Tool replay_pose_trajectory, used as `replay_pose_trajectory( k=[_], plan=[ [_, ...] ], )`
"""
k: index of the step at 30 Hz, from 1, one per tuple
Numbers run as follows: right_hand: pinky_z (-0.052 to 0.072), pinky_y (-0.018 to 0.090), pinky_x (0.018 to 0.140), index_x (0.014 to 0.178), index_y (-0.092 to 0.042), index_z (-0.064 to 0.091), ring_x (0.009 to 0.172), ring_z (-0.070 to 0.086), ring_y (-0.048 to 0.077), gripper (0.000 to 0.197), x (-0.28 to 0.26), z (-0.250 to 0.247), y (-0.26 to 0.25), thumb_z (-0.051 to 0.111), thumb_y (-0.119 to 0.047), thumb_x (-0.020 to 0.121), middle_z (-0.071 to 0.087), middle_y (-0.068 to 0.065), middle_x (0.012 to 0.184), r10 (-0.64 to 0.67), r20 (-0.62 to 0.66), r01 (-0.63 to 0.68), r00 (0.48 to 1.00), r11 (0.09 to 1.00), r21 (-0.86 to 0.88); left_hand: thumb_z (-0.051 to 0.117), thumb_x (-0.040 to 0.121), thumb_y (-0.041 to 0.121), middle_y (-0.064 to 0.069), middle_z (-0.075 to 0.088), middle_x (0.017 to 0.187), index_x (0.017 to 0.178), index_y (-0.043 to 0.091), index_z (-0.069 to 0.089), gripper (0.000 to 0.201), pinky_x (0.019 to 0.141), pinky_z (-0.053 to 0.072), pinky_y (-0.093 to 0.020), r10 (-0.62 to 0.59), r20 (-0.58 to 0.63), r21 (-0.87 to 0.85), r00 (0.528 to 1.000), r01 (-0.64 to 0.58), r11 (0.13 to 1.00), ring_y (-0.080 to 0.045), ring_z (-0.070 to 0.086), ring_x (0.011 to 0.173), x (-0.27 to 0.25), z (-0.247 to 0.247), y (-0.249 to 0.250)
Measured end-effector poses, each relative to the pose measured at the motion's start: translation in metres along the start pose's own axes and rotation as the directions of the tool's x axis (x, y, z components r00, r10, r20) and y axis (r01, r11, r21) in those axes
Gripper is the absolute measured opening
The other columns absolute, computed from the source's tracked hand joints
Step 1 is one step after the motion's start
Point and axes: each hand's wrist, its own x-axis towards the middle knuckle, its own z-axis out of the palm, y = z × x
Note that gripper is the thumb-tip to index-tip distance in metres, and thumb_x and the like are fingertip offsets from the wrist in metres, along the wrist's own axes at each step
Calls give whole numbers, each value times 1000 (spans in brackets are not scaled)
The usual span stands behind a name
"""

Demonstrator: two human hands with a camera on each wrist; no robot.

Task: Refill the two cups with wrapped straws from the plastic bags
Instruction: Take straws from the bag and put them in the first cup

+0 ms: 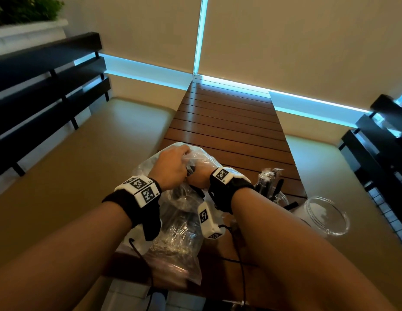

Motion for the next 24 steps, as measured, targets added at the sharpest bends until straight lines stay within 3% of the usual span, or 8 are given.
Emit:
replay_pose_trajectory(
  k=[6, 9, 11, 13, 16, 18, 21, 24],
  plan=[
    [56, 36, 70, 96, -22, 55, 79, 60, 23, 12, -15, -22, 9, 56, -10, 93, 53, 2, 80, 79, -47, -70, 996, 984, 166, 60, 92, 7, 0, 60, 105, 116, 18, 65, 28, 79, 34, -19, 70, -49, -70, 996, -73, 995, -15, 53, 92, 11, -4, 10],
    [48, 22, 64, 124, -7, 59, 77, 53, 15, 28, -22, -33, 16, 52, -8, 97, 45, -4, 77, 60, -34, -49, 998, 960, 277, 63, 90, 20, 3, 52, 110, 127, 22, 59, 37, 86, 37, -22, 113, 83, -9, 990, -112, 994, -12, 49, 98, 15, -6, 14],
    [43, 14, 51, 125, -10, 57, 65, 46, 8, 29, -32, -40, 20, 50, -6, 97, 43, -8, 75, 64, -3, -61, 998, 958, 280, 60, 87, 20, -5, 57, 120, 130, 21, 53, 44, 89, 44, -28, 57, 257, 120, 965, -91, 989, -22, 55, 107, 13, -4, 17],
    [41, 10, 41, 99, -14, 57, 61, 43, 5, 16, -39, -44, 24, 47, -2, 98, 43, -6, 74, 89, 14, -90, 996, 963, 256, 54, 89, 14, -12, 64, 121, 128, 17, 53, 40, 85, 46, -30, 1, 335, 226, 942, -82, 971, -29, 60, 108, 11, -2, 24],
    [39, 19, 34, 68, -17, 43, 50, 44, 12, 34, -48, -46, 31, 41, -2, 99, 46, 4, 66, 176, 27, -178, 984, 953, 247, 50, 91, 9, -10, 67, 107, 133, 19, 53, 43, 68, 49, -24, -64, 294, 212, 954, 0, 977, -24, 66, 83, 15, 0, 37],
    [36, 17, 35, 70, -13, 48, 41, 46, 15, 30, -58, -52, 36, 40, -5, 98, 51, 8, 63, 224, 54, -230, 973, 923, 308, 52, 90, 9, -10, 66, 100, 127, 16, 58, 38, 63, 59, -32, -148, 283, 166, 948, 104, 981, -24, 68, 73, 22, 5, 43],
    [41, 20, 41, 83, -5, 57, 40, 50, 14, 23, -75, -68, 48, 42, -10, 99, 56, 9, 64, 231, 114, -257, 966, 896, 362, 51, 90, 9, -20, 66, 115, 124, 9, 61, 36, 82, 59, -41, -248, 265, 177, 932, 206, 962, -35, 68, 96, 32, 12, 43],
    [43, 21, 43, 90, -5, 58, 48, 51, 13, 19, -95, -84, 62, 45, -13, 100, 58, 7, 69, 230, 164, -277, 959, 879, 388, 47, 88, 22, -22, 68, 115, 114, 7, 64, 34, 82, 59, -43, -299, 244, 198, 923, 254, 947, -40, 69, 95, 44, 18, 40]
  ],
)
